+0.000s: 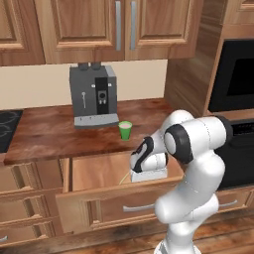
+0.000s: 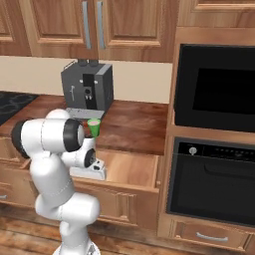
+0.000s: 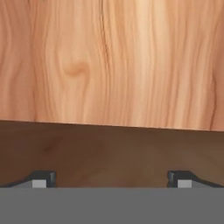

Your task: Pick up the straw from the left drawer and put it inside the smoothie cup.

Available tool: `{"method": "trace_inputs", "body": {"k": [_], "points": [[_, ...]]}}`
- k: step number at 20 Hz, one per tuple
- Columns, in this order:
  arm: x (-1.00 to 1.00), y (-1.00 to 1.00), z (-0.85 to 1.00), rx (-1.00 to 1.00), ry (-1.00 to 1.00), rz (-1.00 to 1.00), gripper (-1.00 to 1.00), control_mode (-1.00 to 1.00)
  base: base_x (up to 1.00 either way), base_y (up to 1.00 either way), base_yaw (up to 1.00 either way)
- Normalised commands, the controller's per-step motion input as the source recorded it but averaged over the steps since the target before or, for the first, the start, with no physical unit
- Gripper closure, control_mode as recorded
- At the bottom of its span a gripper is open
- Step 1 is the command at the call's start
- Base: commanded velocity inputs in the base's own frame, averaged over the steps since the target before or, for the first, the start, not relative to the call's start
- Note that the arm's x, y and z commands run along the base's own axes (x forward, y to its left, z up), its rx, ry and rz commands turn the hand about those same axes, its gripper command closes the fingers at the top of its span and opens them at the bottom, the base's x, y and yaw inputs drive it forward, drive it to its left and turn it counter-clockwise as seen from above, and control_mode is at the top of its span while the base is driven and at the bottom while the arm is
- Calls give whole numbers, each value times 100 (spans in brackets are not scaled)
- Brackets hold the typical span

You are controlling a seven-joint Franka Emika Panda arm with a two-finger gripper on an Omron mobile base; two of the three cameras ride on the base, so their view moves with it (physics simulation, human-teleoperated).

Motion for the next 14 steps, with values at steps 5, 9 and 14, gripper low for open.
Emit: {"method": "trace_inputs", "body": {"k": [5,9,14], "points": [[-100,-6,1,0,2,5,-100,-100,0,0,0],[-63,0,28,0,-1,6,-100,-100,0,0,0],[-4,2,49,0,-10,2,-100,-100,0,0,0]]}}
